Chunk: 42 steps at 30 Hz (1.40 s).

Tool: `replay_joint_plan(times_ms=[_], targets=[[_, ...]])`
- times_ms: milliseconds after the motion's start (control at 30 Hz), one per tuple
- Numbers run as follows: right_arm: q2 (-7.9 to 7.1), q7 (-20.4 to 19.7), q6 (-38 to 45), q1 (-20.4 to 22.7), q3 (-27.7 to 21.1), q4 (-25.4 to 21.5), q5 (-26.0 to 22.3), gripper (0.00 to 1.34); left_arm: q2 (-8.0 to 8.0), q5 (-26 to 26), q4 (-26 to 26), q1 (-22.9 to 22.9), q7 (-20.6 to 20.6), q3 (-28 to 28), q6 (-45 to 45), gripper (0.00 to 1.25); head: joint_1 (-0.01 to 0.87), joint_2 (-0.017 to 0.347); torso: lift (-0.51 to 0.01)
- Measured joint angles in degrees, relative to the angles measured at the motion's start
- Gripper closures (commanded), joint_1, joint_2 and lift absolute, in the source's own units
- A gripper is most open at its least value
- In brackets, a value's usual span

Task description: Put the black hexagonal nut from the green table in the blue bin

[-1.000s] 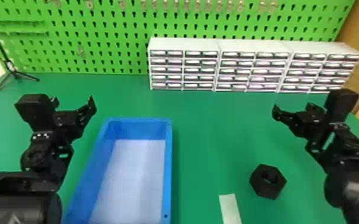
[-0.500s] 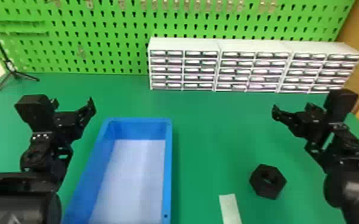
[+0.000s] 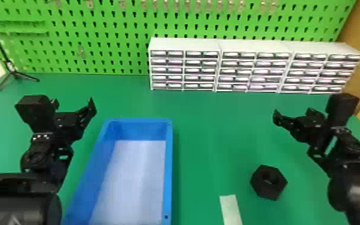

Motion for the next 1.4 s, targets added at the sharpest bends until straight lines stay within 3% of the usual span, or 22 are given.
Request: replay_joint_plan(times_ms=[433,633,833,1033,1400], targets=[[1.23,6.32,8.94,3.74,-5.58,-6.61,4.39,0.11,-0.01,0.00,0.00,-0.26,0.00,-0.19,0.00,0.30,0.683,0.028,-0.096],[0.21,9.56,13.87,5.95,-6.88,-9.66,5.14,0.11,0.02,0.00,0.00,-0.47,0.00,-0.37,0.00,0.30,0.683,0.028,-0.096],[-1.91,12.45,18.10,7.86,-6.70,-12.76,5.72,0.11,0.05,-0.12,0.00,-0.72,0.00,-0.42,0.00,0.30,0.683,0.028,-0.096],[-4.97,14.25,21.51,10.06,-5.28,-16.37,5.45,0.11,0.06,-0.30,0.00,-0.79,0.00,-0.43,0.00,0.30,0.683,0.028,-0.096],[-12.89,17.07,26.83,13.40,-2.40,-20.39,1.75,0.11,0.14,-0.62,0.00,-0.61,-0.11,-0.10,0.00,0.30,0.683,0.028,-0.096]])
